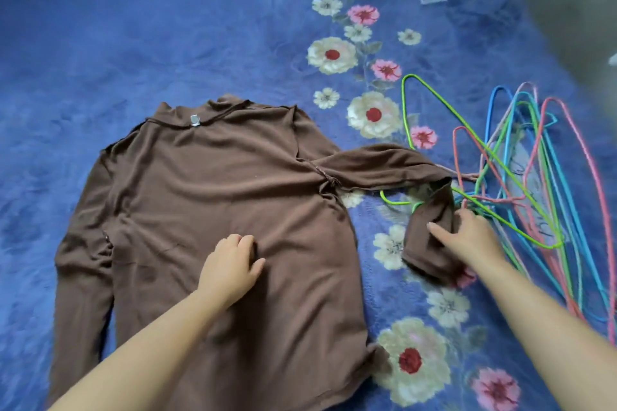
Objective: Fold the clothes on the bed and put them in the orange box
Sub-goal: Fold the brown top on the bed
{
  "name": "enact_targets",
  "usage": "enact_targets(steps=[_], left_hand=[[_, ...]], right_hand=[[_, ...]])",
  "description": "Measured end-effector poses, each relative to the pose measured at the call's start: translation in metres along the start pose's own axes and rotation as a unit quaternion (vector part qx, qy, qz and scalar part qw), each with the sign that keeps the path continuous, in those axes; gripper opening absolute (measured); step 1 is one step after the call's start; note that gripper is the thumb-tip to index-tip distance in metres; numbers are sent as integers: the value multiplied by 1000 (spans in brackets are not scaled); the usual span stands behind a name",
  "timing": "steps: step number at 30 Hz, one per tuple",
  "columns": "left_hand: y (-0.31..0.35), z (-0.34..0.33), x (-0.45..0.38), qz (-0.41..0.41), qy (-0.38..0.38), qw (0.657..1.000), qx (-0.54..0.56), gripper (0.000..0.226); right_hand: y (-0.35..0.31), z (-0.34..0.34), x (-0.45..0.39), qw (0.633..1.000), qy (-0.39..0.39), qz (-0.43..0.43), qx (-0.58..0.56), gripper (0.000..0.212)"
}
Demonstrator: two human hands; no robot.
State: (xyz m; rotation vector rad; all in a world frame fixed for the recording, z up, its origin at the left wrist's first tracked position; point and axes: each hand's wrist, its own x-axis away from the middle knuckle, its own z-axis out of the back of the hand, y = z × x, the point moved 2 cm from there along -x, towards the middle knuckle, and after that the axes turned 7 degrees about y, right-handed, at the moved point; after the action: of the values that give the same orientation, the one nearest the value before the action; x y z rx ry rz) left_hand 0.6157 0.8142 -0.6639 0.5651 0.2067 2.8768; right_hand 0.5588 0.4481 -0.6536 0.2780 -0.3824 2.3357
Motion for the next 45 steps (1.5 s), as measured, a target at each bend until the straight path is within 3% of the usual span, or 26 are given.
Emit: enact_targets(steps=[4,10,12,15,16,18,20,21,22,25,27,29,32,37,38,40,43,45], left_hand=[[18,-2,-9,-1,7,998,61,29],[39,5,-23,17,4,996,92,30],[41,10,-27,31,12,994,101,33],[44,17,-37,54,35,988,141,34],[47,20,-40,55,42,986,154,35],[52,26,-46,59,54,980,180,34],[55,31,-52,63,66,977,194,34],[56,35,-56,66,68,976,199,34],[58,37,-60,69,64,975,202,35],[61,42,-69,81,61,975,199,35],[65,42,-75,75,58,976,196,35],[68,42,-78,65,52,977,199,35],[73,44,-81,70,51,969,232,32],[75,50,-72,64,63,936,340,20],[75,52,-69,59,70,931,354,22],[71,54,-65,46,71,923,376,28],[66,57,-58,11,27,913,408,44],[61,57,-53,-6,-8,911,411,53]], right_hand=[[-9,-12,5,999,-18,-23,-37,47],[-18,20,-5,964,65,-24,-256,6],[-17,37,-19,895,61,-85,-434,16],[-21,70,-48,691,5,-136,-709,23],[-21,87,-58,647,-9,-111,-754,42],[-19,123,-73,570,1,-47,-820,61],[-15,144,-78,536,0,-21,-844,59],[-16,145,-77,558,-7,-39,-829,56],[-12,136,-79,610,-15,-81,-788,50],[-25,93,-62,823,-101,-169,-534,32],[-23,62,-59,878,-118,-199,-420,31],[-16,42,-58,897,-113,-204,-376,25],[-16,39,-56,883,-138,-149,-423,26],[-49,68,-47,737,-293,-77,-604,50],[-58,72,-46,737,-302,-49,-603,43],[-77,76,-44,769,-288,17,-571,33],[-104,69,-40,825,-234,88,-507,46],[-128,63,-30,845,-214,126,-474,27]])
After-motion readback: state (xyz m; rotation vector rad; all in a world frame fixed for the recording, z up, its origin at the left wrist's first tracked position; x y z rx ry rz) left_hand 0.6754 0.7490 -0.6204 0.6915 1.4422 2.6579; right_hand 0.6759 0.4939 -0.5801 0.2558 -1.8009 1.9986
